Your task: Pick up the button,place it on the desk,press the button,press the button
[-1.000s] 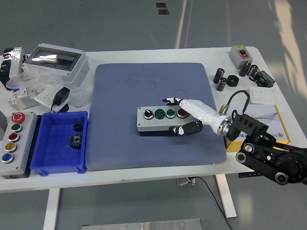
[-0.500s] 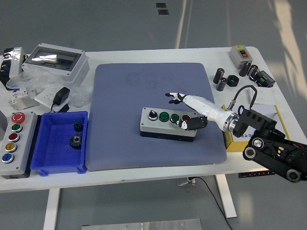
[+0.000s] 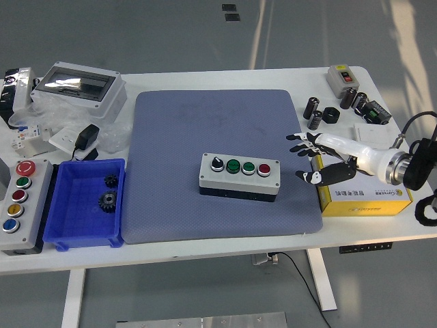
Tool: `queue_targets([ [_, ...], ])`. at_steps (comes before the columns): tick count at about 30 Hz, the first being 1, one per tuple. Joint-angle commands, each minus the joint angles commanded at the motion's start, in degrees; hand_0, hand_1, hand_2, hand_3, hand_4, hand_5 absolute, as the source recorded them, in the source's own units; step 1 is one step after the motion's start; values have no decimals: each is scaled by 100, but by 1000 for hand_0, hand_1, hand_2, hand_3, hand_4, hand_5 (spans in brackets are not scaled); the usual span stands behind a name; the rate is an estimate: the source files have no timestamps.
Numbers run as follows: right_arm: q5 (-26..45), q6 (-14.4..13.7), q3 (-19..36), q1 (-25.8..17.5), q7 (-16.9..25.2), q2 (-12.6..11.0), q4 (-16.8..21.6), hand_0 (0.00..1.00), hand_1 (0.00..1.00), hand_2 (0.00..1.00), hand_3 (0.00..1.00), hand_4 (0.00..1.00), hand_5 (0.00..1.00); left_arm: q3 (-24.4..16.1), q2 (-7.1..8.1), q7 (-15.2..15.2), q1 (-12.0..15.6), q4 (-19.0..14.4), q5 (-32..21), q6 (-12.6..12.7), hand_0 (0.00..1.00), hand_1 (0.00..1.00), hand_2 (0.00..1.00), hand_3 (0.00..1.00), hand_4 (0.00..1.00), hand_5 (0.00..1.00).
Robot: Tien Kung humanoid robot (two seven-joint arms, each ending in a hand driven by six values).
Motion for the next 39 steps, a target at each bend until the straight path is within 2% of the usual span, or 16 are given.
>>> queue_targets([
  [2,278,306,128,146,-210,-4,31,873,858,856,954,610,48,12,-2,-4,-11,0,-12,-2,621,575,534,588,570,192],
  [4,548,603,1,365,-383,38,-23,873,858,856,954,610,48,21,-4,-5,-20,0,-21,-3,621,575,534,588,570,192],
  [5,649,717,-97,469,-432,72,-61,240,415,566,806,405,104,24,-3,-4,-22,0,-26,-4,621,575,534,588,571,192],
  [7,797,932,-362,743,-513,215,-199,240,415,566,806,405,104,20,3,0,-27,0,-24,-2,621,575,534,588,571,192],
  [10,716,957,-728,1107,-601,479,-456,240,415,566,806,405,104,6,18,7,-36,0,-9,-1,621,575,534,588,571,192],
  [11,638,931,-849,1223,-636,579,-557,30,126,298,825,287,124,8,22,7,-42,0,-9,-2,621,575,534,588,571,190],
  [14,367,843,-1235,1601,-736,872,-877,30,126,298,825,287,124,14,35,8,-61,0,-8,-6,621,575,534,588,571,190],
  [16,259,815,-1446,1805,-783,983,-1021,30,126,298,825,287,124,14,43,9,-66,0,-4,-7,621,575,534,588,571,190],
  [17,228,805,-1523,1874,-798,1017,-1070,24,104,229,834,265,52,16,47,10,-66,0,-6,-8,621,574,534,588,570,189],
  [20,155,766,-1734,2047,-826,1116,-1230,24,104,229,834,265,52,18,57,20,-59,0,-5,-8,621,574,534,588,570,189],
  [22,114,733,-1842,2115,-831,1193,-1332,24,104,229,834,265,52,19,59,26,-56,0,-5,-8,621,574,534,588,570,189],
  [23,93,716,-1895,2142,-834,1238,-1383,20,98,209,828,228,31,22,59,26,-57,0,-7,-9,620,574,534,588,570,190],
  [30,-35,589,-2155,2239,-823,1507,-1626,23,96,203,829,221,26,14,59,17,-74,0,14,-12,620,576,534,588,576,195],
  [39,-108,443,-2376,2239,-785,1657,-1933,23,94,198,824,217,27,38,73,2,-82,0,-32,-6,620,578,534,588,590,203],
])
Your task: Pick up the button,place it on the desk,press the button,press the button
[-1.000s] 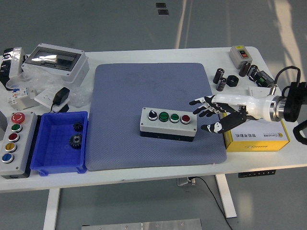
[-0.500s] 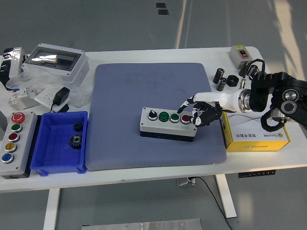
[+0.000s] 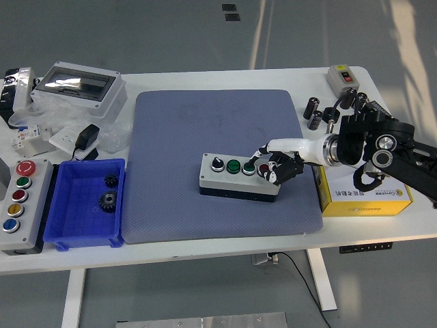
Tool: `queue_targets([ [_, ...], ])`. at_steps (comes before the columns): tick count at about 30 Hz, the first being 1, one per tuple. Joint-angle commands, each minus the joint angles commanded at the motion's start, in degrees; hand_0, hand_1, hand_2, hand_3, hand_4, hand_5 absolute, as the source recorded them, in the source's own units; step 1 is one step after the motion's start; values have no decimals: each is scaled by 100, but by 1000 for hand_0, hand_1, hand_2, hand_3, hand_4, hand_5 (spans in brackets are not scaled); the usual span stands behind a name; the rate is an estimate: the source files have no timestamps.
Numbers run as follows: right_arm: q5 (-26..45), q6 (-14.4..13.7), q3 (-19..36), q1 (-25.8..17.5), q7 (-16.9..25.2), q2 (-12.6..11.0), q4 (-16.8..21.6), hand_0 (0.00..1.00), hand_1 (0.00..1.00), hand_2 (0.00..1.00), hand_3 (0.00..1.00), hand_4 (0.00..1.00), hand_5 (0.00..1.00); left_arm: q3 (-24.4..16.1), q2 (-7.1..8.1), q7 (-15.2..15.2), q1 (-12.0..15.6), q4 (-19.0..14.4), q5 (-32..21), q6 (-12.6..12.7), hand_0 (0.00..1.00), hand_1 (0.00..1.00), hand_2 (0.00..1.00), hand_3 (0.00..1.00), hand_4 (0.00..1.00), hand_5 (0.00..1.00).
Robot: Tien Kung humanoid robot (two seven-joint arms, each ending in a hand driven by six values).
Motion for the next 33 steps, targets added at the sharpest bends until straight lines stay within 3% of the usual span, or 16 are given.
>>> queue_targets([
  [10,-3,-142,7,-34,173,18,-12,22,92,191,810,217,36,51,-7,-35,4,0,-50,-12,620,579,532,589,596,199],
  [18,500,456,967,-275,184,-248,605,22,89,191,804,224,36,80,-49,-34,53,0,-93,-1,619,579,532,589,597,200],
  [21,217,419,1387,-537,140,-249,667,22,88,190,803,232,34,79,-67,-41,63,0,-96,4,618,579,532,590,599,201],
  [27,-926,-438,2566,-1430,619,317,668,23,86,190,782,250,37,87,-167,-60,98,0,-90,4,618,578,531,590,600,199],
  [31,-1600,-1315,3402,-2141,1376,863,634,23,86,190,782,250,37,101,-243,-59,144,0,-80,-7,618,578,531,590,600,199],
  [32,-1601,-1556,3602,-2324,1613,1005,609,8,82,195,785,289,133,87,-249,-58,150,0,-57,-8,618,578,530,590,601,200],
  [33,-1515,-1796,3794,-2508,1851,1157,577,8,82,195,785,289,133,74,-249,-60,154,0,-37,-10,618,578,530,590,601,200],
])
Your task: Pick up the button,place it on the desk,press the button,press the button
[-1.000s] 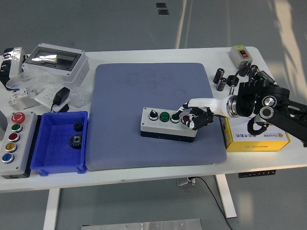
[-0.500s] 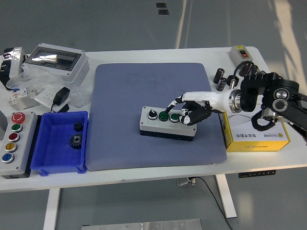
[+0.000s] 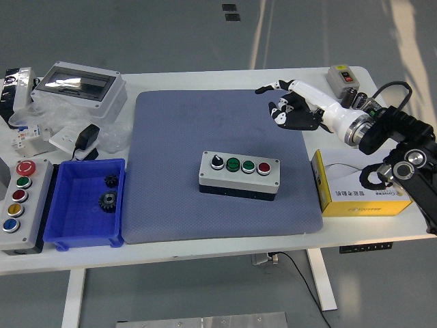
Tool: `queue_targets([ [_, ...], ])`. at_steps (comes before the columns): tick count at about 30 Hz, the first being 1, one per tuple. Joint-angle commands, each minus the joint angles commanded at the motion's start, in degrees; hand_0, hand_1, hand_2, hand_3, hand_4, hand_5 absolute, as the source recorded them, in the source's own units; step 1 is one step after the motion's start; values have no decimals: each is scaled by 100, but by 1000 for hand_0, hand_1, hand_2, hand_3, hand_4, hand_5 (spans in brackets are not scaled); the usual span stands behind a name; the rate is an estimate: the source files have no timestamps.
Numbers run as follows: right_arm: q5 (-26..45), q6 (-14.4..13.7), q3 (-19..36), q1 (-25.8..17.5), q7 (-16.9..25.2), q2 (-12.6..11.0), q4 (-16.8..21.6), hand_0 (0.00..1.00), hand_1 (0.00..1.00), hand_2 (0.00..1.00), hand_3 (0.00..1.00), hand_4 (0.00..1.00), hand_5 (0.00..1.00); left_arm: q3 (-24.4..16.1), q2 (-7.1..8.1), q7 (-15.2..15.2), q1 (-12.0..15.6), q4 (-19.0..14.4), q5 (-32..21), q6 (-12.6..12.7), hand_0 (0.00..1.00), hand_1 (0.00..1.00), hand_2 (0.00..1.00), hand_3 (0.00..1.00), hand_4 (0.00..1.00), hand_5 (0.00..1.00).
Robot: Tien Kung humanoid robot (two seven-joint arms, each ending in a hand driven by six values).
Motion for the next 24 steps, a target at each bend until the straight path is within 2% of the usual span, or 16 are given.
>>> queue_targets([
  [4,340,-840,548,-559,763,433,-139,8,82,195,785,289,133,-48,21,-11,-13,0,83,-10,618,578,530,590,601,200],
  [5,403,-1032,654,-676,928,498,-168,18,85,242,758,440,281,-56,26,-15,-18,0,100,-14,618,578,531,590,601,200],
  [10,766,-1849,1036,-1257,1693,619,-236,18,85,242,758,440,281,-66,37,-15,-36,0,166,-40,618,578,531,590,601,200],
  [11,829,-1969,1069,-1336,1816,621,-244,117,230,373,711,523,265,-71,38,-11,-33,0,177,-43,618,579,531,590,602,201],
  [12,915,-2129,1101,-1422,1982,619,-261,117,230,373,711,523,265,-81,42,-4,-29,0,196,-47,618,579,531,590,602,201],
  [16,1159,-2316,1125,-1530,2344,612,-341,117,230,373,711,523,265,-121,62,9,-25,0,258,-51,618,579,531,590,602,201],
  [17,1268,-2301,1119,-1543,2414,611,-371,341,478,565,700,553,268,-135,71,10,-29,0,283,-53,619,580,533,591,604,202],
  [22,1729,-2149,1125,-1576,2559,623,-482,341,478,565,700,553,268,-170,99,13,-33,0,351,-59,619,580,533,591,604,202],
  [23,1837,-2112,1126,-1585,2577,623,-507,615,680,692,715,646,358,-175,104,15,-32,0,360,-60,620,581,533,592,606,205],
  [24,1940,-2077,1124,-1594,2594,622,-531,615,680,692,715,646,358,-179,107,17,-31,0,368,-60,620,581,533,592,606,205],
])
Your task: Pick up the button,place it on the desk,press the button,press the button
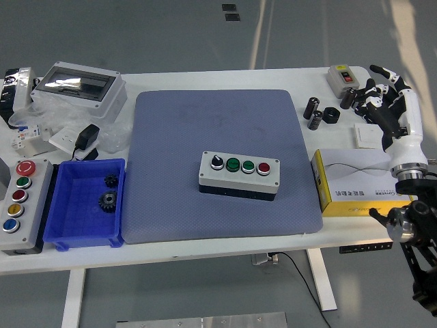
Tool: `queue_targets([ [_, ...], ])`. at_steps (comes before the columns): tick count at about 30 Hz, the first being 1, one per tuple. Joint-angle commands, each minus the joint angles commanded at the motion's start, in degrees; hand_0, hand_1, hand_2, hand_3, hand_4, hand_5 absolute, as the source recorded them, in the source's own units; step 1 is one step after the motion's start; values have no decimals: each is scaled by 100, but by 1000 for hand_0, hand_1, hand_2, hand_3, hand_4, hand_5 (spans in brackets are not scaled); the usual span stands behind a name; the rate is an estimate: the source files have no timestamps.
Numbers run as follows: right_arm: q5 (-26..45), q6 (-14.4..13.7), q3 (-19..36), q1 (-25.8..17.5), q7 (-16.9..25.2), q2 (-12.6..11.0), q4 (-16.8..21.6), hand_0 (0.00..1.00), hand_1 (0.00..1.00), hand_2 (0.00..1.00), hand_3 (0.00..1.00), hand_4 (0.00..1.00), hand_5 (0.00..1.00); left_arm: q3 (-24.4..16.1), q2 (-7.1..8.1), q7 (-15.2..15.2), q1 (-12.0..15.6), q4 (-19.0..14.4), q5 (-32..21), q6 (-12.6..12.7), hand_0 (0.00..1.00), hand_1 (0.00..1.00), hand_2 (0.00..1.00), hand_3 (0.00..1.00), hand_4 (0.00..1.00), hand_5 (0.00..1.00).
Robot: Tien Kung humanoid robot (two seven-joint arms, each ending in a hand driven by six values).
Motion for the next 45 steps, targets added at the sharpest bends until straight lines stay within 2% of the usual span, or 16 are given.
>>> queue_targets([
  [4,324,133,3,-38,55,0,-67,615,680,692,715,646,358,-12,7,4,1,0,25,-2,620,581,533,592,606,205],
  [5,381,158,9,-41,66,1,-77,739,742,748,754,797,538,-15,7,5,1,0,33,-3,620,582,533,595,608,207],
  [10,511,266,77,-40,94,11,-80,739,742,748,754,797,538,-50,8,6,-1,0,86,-4,620,582,533,595,608,207],
  [11,511,284,84,-38,89,11,-76,761,753,756,768,829,602,-58,7,7,0,0,94,-2,620,582,534,595,606,209],
  [15,466,331,80,-34,41,9,-68,761,753,756,768,829,602,-50,-6,46,11,0,66,6,620,582,534,595,606,209],
  [16,448,339,74,-31,22,11,-69,764,755,754,771,854,642,-44,-12,57,18,0,54,10,622,582,535,596,608,210],
  [22,458,354,-85,-3,-19,-22,-113,764,755,754,771,854,642,-41,-45,68,58,0,-1,37,622,582,535,596,608,210],
  [23,473,354,-148,-1,-20,-26,-129,796,775,773,817,937,817,-43,-49,67,62,0,-4,39,623,583,535,596,609,208],
  [28,510,357,-392,-29,-15,30,-183,796,775,773,817,937,817,-47,-67,43,70,0,-10,54,623,583,535,596,609,208],
  [29,512,356,-415,-36,-14,42,-189,869,818,813,843,982,914,-44,-71,40,72,0,-12,56,627,584,536,598,609,211],
  [45,432,297,-92,-158,-17,26,-138,895,838,827,846,994,944,-59,-42,27,57,0,13,72,634,586,537,601,612,211],
])
